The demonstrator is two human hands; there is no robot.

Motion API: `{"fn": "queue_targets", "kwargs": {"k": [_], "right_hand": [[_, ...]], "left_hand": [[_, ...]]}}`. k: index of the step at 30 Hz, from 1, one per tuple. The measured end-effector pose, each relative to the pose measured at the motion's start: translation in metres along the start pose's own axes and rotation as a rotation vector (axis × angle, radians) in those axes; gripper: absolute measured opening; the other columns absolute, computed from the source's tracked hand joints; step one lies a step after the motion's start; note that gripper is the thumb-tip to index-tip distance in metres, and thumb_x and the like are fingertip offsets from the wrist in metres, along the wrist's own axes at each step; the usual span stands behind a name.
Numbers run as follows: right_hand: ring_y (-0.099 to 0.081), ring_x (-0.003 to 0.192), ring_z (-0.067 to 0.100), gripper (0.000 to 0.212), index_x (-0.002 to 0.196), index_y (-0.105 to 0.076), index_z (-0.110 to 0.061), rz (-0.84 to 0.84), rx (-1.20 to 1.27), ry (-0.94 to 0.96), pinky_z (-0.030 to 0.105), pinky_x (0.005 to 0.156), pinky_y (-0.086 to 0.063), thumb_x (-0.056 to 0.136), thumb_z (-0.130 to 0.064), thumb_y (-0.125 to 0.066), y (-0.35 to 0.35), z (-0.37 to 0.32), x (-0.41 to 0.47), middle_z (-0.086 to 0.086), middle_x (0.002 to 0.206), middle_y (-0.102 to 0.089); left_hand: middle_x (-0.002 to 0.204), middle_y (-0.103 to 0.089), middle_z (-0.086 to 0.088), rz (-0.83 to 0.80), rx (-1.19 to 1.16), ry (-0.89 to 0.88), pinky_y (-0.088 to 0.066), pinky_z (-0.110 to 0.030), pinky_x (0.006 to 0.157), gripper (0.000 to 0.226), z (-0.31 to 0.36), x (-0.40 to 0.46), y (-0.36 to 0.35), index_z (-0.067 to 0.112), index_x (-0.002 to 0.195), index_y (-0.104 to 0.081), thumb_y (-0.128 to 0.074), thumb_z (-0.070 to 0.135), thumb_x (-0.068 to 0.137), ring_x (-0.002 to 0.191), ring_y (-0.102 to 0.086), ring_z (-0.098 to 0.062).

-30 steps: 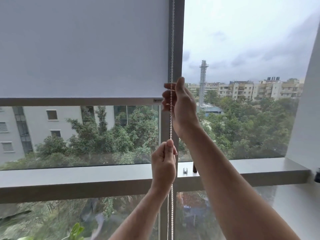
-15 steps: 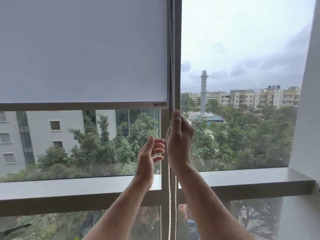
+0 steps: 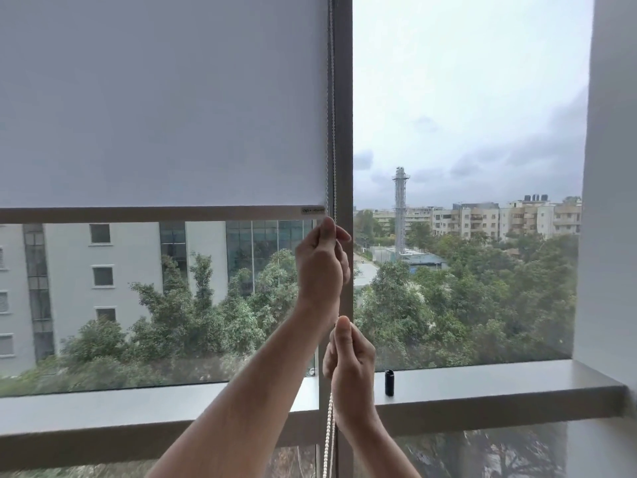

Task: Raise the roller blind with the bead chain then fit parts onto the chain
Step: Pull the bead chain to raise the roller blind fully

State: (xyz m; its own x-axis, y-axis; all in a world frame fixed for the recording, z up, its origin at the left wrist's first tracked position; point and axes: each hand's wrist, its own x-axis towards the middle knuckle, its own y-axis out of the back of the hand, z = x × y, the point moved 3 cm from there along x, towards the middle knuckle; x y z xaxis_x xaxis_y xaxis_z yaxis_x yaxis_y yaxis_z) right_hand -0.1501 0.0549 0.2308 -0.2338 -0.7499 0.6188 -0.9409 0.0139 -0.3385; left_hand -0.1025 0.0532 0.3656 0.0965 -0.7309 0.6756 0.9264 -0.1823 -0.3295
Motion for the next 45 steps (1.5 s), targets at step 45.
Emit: {"fn": "queue_targets", "kwargs": {"k": [45], "right_hand": [[-0.023,0.042,0.014,0.044,0.059,-0.056,-0.019,-0.024,0.030,0.235,0.031,0.040,-0.017,0.093,-0.047,-0.053,-0.036,-0.065,0.050,-0.003,0.045,-0.032]], "left_hand": [[0.062,-0.053,0.002,-0.133,0.124,-0.043,-0.041,-0.023,0.042,0.036,0.083,0.056,-0.022,0.009,0.105,-0.062,-0.033,0.031,0.106,0.049,-0.051,-0.010]]}}
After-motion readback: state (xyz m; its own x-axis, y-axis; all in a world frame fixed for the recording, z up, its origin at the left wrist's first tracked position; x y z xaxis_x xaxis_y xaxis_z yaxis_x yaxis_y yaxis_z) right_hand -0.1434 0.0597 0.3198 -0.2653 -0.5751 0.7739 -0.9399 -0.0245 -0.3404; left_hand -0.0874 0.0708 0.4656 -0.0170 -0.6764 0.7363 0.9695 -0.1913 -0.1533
